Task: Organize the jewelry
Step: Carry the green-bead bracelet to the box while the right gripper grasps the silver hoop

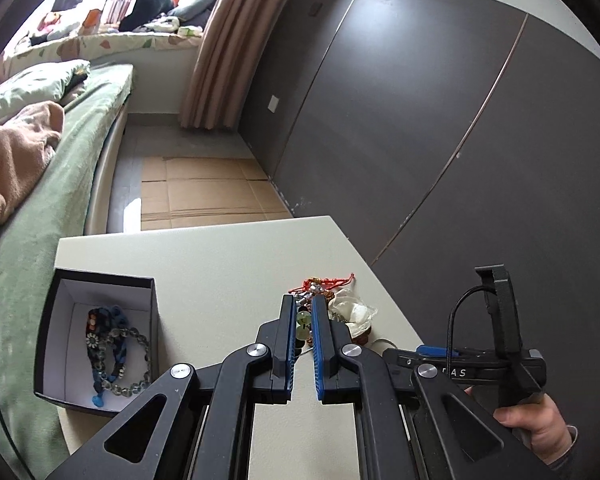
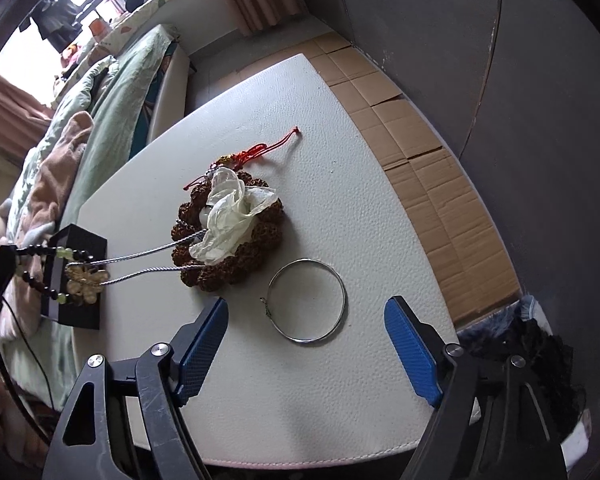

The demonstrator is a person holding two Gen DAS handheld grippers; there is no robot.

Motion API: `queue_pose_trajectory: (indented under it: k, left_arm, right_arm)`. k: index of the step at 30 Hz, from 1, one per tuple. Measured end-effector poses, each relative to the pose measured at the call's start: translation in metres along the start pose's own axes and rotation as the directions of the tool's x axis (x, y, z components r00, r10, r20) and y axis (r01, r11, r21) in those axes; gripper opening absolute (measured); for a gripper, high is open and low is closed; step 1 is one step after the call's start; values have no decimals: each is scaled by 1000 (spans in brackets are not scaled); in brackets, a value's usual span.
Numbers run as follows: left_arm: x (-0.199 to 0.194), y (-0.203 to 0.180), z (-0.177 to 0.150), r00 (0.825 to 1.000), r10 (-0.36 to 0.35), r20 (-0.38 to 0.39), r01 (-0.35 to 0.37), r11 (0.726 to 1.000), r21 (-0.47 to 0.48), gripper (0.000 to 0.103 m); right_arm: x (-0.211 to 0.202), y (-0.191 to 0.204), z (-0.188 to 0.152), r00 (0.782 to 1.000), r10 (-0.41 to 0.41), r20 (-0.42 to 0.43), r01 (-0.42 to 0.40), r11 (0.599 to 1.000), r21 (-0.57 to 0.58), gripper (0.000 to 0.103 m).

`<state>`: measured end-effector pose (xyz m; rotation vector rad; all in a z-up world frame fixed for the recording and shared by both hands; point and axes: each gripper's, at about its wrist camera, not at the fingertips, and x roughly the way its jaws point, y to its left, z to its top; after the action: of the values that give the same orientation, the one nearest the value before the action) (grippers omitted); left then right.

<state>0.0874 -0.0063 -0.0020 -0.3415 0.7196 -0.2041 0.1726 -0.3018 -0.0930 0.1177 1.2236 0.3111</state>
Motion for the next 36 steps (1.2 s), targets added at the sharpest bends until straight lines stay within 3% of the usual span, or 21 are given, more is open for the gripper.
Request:
queue_pose_trajectory:
  k: [18, 26, 29, 32, 36]
  left_arm:
    - [-34, 29, -3, 999, 28, 43, -26, 999, -45, 7]
    - [-42, 38, -5, 998, 42, 48, -40, 997, -59, 7]
    - [-46, 40, -5, 998, 47, 50, -44, 997, -60, 7]
    - [-50, 44, -6, 997, 56, 57, -52, 996, -67, 7]
    - [-58, 54, -5, 995, 73, 72, -66, 994, -89, 7]
  right_arm:
    - [11, 9, 0, 995, -101, -16, 100, 994, -40, 82]
    - [26, 36, -2, 965, -261, -6, 257, 952, -165, 82]
    - [27, 43, -7, 955, -295, 11, 291, 936, -200, 75]
    - [23, 46, -10, 964, -267, 15, 264, 942, -207, 51]
    - [19, 41, -9, 973, -229, 14, 228, 956, -184, 51]
